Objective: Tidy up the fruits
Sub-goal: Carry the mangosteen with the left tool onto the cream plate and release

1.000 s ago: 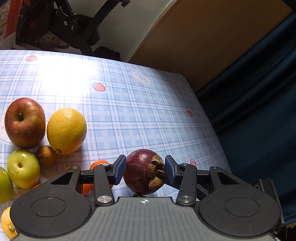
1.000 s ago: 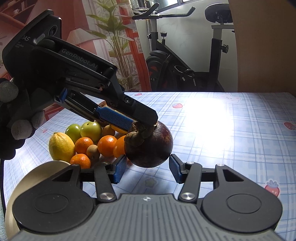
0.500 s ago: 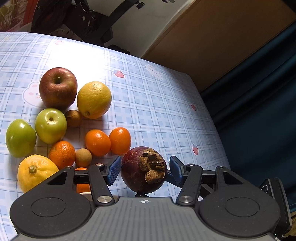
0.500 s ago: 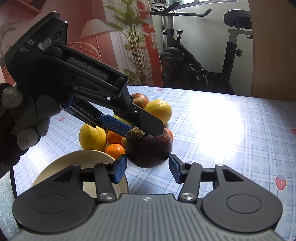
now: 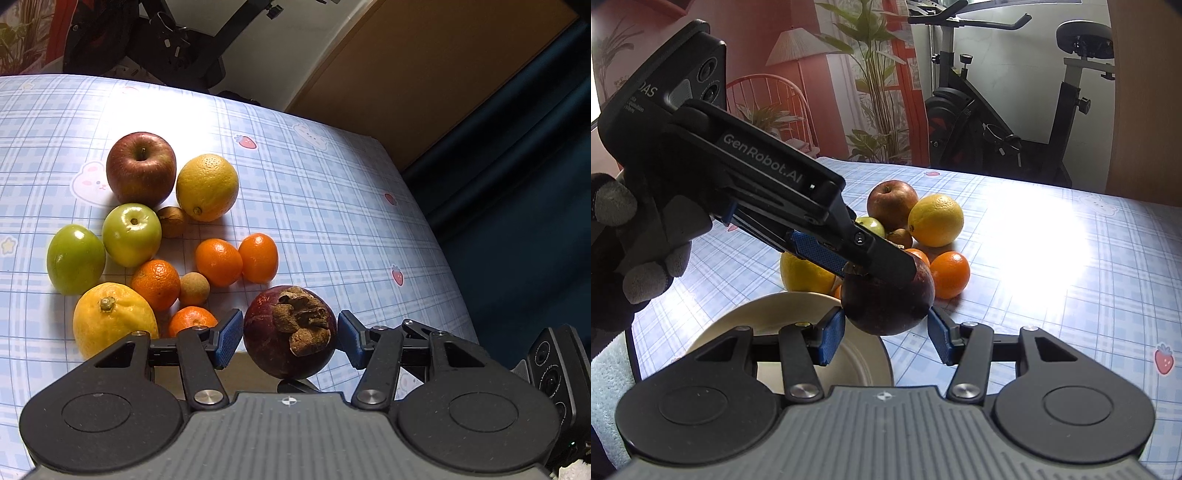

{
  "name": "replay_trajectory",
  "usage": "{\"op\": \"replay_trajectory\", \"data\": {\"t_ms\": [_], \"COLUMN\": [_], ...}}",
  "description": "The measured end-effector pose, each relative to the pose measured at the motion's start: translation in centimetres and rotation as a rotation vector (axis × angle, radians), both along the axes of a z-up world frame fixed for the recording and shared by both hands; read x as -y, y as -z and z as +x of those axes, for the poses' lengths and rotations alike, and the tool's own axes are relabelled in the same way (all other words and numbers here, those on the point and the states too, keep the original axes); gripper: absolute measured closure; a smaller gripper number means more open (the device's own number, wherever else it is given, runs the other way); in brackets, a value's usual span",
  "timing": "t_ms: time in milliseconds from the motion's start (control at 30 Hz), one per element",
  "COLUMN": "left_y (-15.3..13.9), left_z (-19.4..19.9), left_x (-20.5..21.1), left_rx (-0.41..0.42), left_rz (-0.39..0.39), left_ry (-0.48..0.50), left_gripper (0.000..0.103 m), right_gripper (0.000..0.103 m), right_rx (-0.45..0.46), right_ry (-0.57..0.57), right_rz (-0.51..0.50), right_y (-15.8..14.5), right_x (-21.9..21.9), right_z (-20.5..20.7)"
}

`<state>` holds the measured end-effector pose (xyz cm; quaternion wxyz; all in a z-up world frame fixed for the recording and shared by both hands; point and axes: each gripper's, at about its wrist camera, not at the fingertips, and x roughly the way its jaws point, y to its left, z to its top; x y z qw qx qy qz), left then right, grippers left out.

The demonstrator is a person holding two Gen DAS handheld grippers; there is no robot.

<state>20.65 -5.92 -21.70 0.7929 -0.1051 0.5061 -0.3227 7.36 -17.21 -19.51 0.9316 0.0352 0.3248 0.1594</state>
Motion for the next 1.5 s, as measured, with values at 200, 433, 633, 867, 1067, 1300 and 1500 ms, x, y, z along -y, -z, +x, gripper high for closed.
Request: {"op": "replay_trajectory", "data": {"t_ms": [200, 433, 633, 867, 1067, 1300, 1500], "left_y": [-0.4, 0.4, 1.5, 1.6, 1.7, 1.7, 1.8], "left_z": [-1.6, -3.2, -3.6, -3.7, -3.5, -2.9, -2.7], "left_x": [-2.1, -4.2, -5.5, -6.2, -6.6, -6.8, -6.5], "left_rx": [0.012, 0.006, -0.019, -0.024, -0.029, -0.037, -0.036], "left_rz": [0.02, 0.039, 0.029, 0.006, -0.015, -0.033, -0.031], "left_ry": [-0.002, -0.011, -0.032, -0.037, -0.047, -0.067, -0.068], "left_gripper": [0.045, 0.045, 0.045, 0.048, 0.049, 0.051, 0.051], "right_gripper": [0.05, 0.05, 0.05, 0.05, 0.05, 0.051, 0.051], "right_rx": [-0.025, -0.063, -0.086, -0.095, -0.102, -0.103, -0.107], "right_ry": [-0.044, -0.07, -0.092, -0.086, -0.083, -0.068, -0.072], "right_rz": [0.0, 0.015, -0.013, -0.028, -0.025, -0.033, -0.04], "right_y": [0.5, 1.5, 2.1, 2.8, 3.0, 3.1, 3.2], "right_x": [-2.1, -4.1, -5.3, -5.7, -5.7, -5.6, -5.4], "right_z": [-0.8, -1.4, -1.3, -1.1, -0.6, 0.3, 0.6]}}
